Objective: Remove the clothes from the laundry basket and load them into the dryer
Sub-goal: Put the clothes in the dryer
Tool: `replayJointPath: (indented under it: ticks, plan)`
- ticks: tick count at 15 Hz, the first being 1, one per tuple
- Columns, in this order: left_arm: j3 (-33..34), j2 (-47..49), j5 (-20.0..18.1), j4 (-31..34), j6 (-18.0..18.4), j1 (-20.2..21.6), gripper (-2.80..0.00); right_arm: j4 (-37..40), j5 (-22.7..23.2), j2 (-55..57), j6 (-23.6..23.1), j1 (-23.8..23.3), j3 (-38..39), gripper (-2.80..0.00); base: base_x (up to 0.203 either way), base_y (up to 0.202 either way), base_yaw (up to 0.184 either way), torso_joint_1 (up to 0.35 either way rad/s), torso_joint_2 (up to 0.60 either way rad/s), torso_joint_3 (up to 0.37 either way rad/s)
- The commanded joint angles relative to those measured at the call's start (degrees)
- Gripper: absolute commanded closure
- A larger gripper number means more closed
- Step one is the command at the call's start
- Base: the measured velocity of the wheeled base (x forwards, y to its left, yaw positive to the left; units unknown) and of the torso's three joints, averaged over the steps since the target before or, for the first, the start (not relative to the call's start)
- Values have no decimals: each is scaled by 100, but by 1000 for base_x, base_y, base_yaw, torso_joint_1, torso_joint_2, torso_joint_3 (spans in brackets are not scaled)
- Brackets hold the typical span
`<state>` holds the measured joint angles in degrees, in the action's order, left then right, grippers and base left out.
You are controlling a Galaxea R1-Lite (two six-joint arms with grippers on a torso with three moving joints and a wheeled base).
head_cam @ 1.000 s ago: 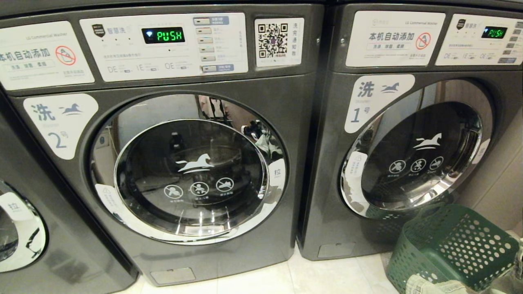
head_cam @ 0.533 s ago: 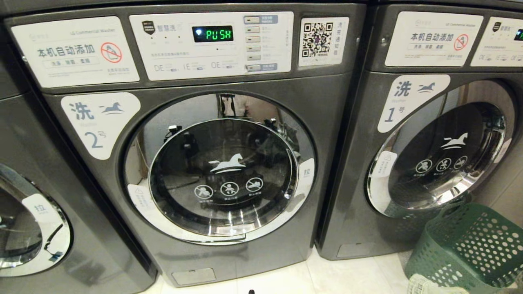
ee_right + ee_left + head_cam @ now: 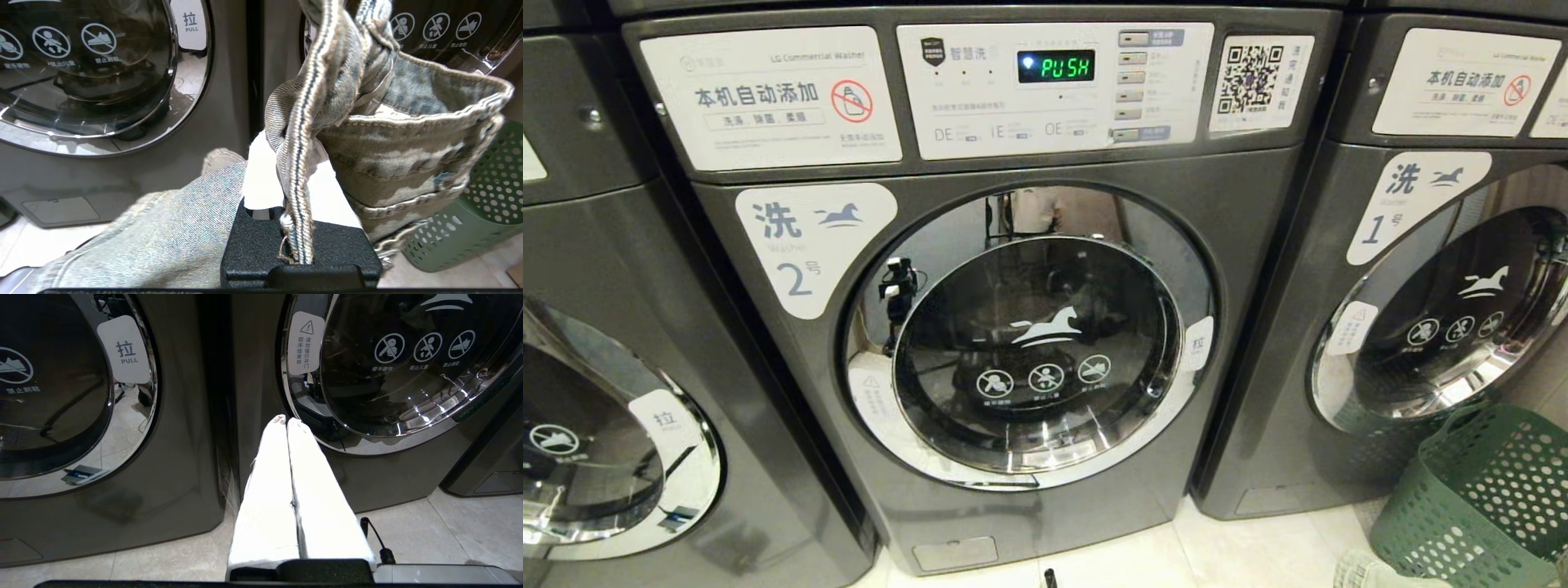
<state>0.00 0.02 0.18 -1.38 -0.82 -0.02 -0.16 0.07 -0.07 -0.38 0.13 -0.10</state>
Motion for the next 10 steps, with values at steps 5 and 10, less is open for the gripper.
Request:
replayJointPath:
  ticks: [5, 10]
  plan:
    - [8, -11, 8, -3, 21, 2, 0, -3, 1, -1, 3, 4, 10, 0, 0, 0, 0, 0, 0, 0]
    - [9, -11, 8, -8, 29, 2, 0, -11, 1, -1, 3, 4, 10, 0, 63, 0, -1, 0, 1, 2]
